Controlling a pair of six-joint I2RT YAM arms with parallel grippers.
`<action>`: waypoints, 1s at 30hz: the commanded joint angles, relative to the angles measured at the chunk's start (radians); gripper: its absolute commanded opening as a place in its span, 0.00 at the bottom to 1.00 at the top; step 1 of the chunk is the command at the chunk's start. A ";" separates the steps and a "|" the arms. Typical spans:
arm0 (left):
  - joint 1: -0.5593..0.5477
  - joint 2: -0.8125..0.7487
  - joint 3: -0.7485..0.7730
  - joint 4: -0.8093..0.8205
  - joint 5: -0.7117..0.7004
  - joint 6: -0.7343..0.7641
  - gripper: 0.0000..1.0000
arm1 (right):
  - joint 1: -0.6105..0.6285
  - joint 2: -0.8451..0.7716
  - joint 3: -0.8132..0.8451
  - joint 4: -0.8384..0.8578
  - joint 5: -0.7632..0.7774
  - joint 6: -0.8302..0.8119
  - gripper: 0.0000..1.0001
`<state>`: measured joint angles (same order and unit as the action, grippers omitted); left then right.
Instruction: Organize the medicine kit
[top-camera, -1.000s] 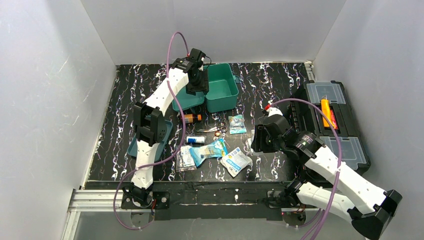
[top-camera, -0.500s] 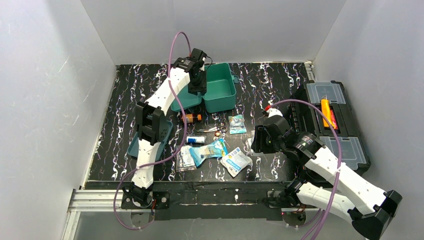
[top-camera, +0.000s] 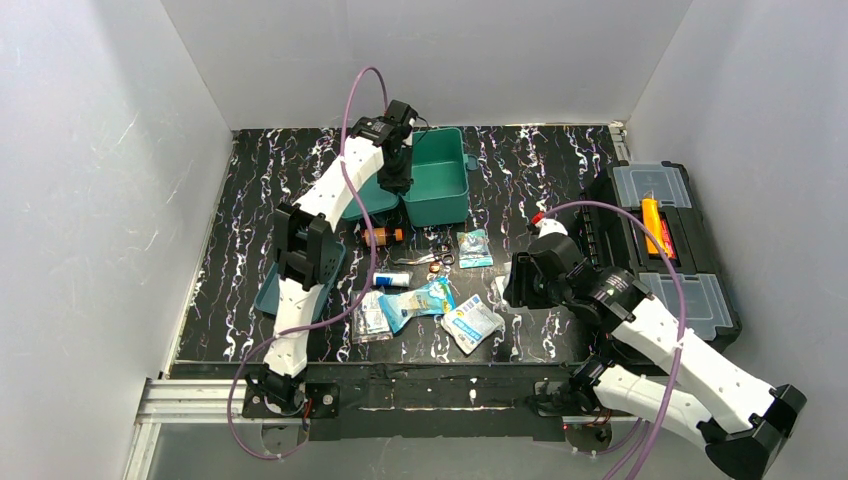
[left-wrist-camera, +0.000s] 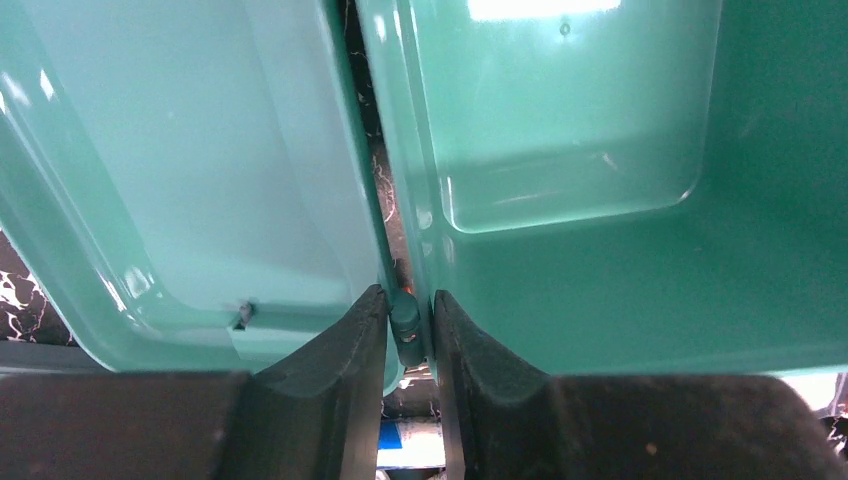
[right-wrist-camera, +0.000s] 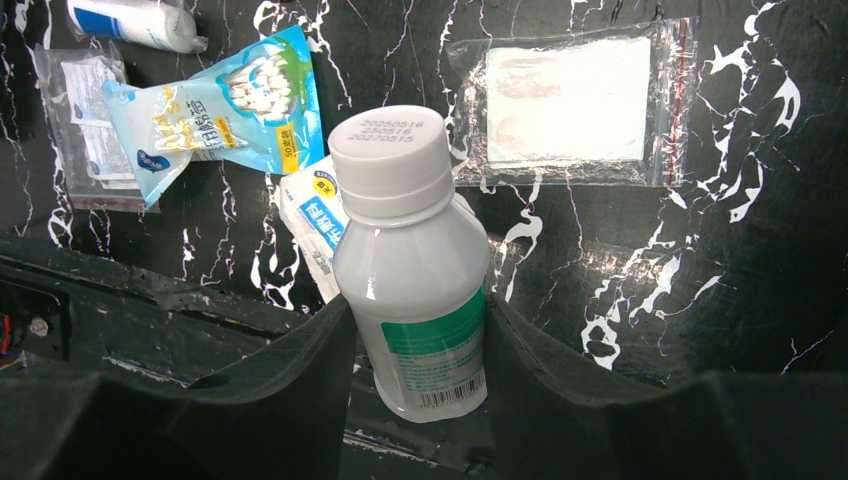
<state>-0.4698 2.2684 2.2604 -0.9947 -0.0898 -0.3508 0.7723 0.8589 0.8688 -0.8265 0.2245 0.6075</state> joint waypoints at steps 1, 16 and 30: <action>-0.011 -0.037 0.013 -0.040 -0.024 0.038 0.16 | -0.003 -0.028 -0.002 0.039 -0.003 0.017 0.09; -0.111 -0.211 -0.275 0.021 -0.115 0.134 0.00 | -0.003 -0.098 0.000 -0.016 0.027 0.066 0.08; -0.201 -0.425 -0.595 0.121 -0.134 0.172 0.00 | -0.004 -0.115 0.027 -0.049 0.039 0.072 0.08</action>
<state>-0.6434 1.9293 1.7443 -0.8562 -0.2073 -0.2085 0.7723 0.7578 0.8677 -0.8856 0.2375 0.6716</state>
